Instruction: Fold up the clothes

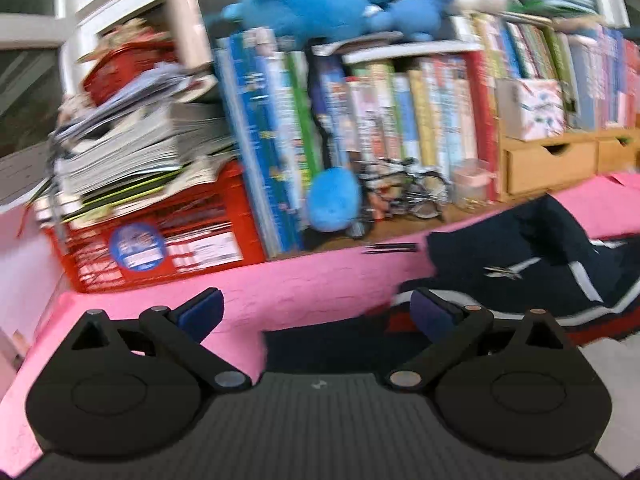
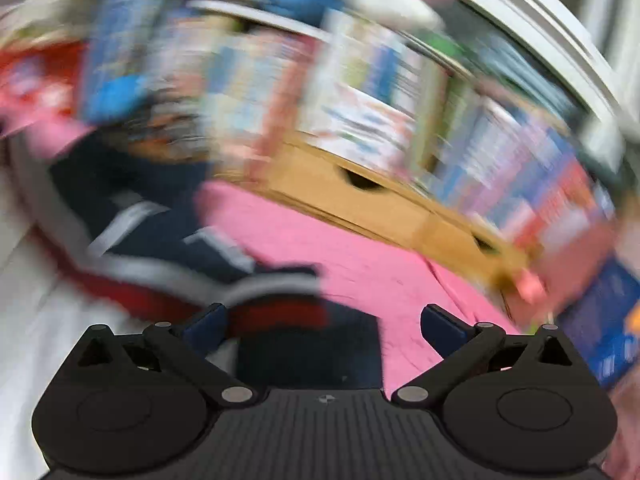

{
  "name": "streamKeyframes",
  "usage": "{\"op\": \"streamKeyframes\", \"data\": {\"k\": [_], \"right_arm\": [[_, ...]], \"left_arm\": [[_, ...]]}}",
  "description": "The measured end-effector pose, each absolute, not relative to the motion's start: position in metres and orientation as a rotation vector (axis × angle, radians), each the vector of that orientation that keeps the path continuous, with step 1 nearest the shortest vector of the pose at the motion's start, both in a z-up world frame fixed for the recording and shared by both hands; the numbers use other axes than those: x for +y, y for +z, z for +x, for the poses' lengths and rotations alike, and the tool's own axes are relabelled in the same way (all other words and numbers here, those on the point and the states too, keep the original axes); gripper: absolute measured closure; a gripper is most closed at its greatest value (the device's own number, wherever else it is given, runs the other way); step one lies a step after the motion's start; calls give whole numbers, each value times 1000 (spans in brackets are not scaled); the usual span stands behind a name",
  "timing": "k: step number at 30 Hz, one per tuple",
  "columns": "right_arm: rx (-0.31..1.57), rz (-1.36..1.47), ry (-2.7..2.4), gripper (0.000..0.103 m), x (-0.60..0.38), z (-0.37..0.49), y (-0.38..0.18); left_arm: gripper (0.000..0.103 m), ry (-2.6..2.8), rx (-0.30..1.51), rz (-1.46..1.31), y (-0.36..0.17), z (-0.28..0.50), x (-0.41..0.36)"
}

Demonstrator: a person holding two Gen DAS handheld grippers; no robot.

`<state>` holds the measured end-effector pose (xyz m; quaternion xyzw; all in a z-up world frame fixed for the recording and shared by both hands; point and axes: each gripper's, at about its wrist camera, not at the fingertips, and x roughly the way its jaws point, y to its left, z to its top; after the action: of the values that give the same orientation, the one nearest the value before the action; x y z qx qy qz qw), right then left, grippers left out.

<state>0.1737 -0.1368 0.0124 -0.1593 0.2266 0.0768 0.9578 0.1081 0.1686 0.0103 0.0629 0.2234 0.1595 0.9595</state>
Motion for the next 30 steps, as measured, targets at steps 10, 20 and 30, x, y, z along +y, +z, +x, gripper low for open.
{"op": "streamKeyframes", "data": {"k": [10,20,30], "right_arm": [[605,-92,483,32,-180,156,-12],[436,-219,404,76,-133,159,26],[650,-168,400,31,-111,237,-11]], "left_arm": [[0,-51,558,50,-10,96,169],[86,88,372,-75,12,83,172],[39,264,502,88,-14,99,187]]}}
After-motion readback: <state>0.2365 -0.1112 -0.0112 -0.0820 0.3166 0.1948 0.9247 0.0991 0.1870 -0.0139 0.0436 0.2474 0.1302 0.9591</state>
